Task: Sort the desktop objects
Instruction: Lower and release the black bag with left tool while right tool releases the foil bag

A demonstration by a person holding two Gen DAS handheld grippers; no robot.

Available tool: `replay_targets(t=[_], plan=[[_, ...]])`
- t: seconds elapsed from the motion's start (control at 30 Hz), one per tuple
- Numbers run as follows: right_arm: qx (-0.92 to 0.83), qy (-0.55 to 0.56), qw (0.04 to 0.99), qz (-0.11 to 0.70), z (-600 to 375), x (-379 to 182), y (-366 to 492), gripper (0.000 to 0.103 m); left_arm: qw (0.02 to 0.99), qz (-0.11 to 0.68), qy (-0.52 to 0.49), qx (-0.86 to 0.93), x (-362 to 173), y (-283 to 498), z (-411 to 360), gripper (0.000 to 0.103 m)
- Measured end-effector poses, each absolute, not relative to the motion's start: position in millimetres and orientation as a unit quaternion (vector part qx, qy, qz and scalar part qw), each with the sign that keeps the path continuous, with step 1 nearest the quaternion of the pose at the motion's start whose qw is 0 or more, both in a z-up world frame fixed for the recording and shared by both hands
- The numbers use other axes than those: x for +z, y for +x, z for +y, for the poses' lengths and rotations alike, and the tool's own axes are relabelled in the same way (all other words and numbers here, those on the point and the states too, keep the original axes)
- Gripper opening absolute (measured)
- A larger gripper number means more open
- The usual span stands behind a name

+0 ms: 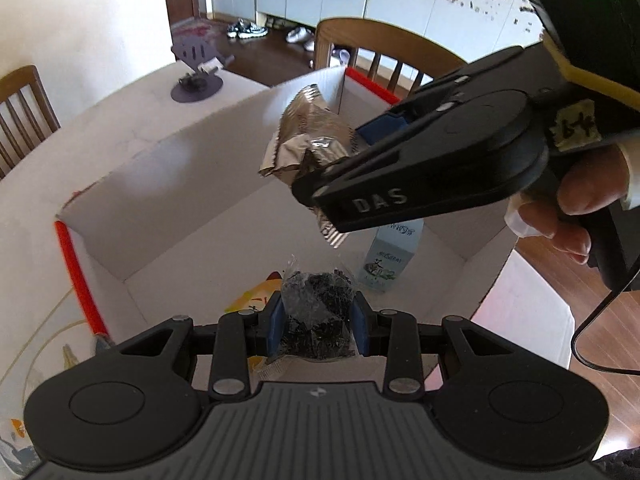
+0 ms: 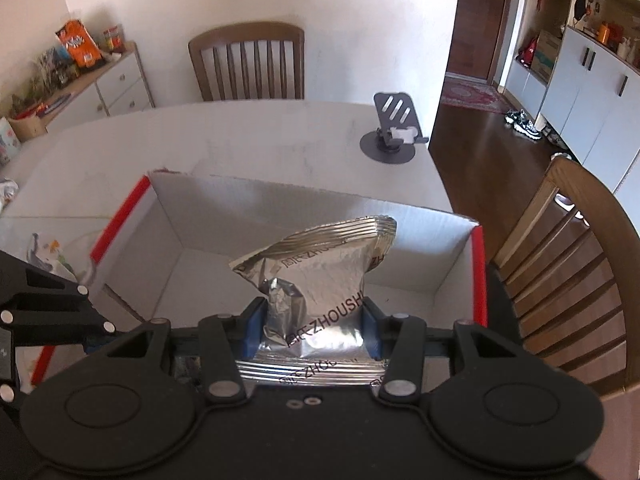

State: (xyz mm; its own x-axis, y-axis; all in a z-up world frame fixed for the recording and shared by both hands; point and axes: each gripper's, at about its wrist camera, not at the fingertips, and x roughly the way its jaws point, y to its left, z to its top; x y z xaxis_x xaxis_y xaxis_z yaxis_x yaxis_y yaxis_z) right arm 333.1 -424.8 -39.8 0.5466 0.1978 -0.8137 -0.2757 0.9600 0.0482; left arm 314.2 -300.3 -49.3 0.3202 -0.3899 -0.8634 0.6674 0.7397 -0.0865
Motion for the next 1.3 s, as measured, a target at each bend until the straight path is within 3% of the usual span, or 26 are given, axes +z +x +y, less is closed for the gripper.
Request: replay_targets(t=[0.77, 1.13, 1.2, 1.3], plan=[[0.142, -0.061, 0.827, 0.541, -416.9, -94.2, 367.4, 0.047, 0.739, 0.563, 0.134, -0.345, -91.5, 339.6, -309.3, 0.033], [0.143, -0.063, 0.820, 0.551, -413.4, -98.8, 370.4, 0.051, 0.746, 0.559, 0.131, -0.338, -88.6, 348.1, -316.1, 0.034], [0.144, -0.061, 0.821, 0.550, -413.0, -97.8, 369.6, 0.051, 0.748, 0.559, 0.126, -0.335, -86.4, 349.1, -314.5, 0.036], [0.143, -0.058, 0.823, 0.546, -414.4, -94.3, 368.2, 0.052, 0.751, 0.556, 0.128, -0.332, -86.1, 347.9, -313.1, 0.048]])
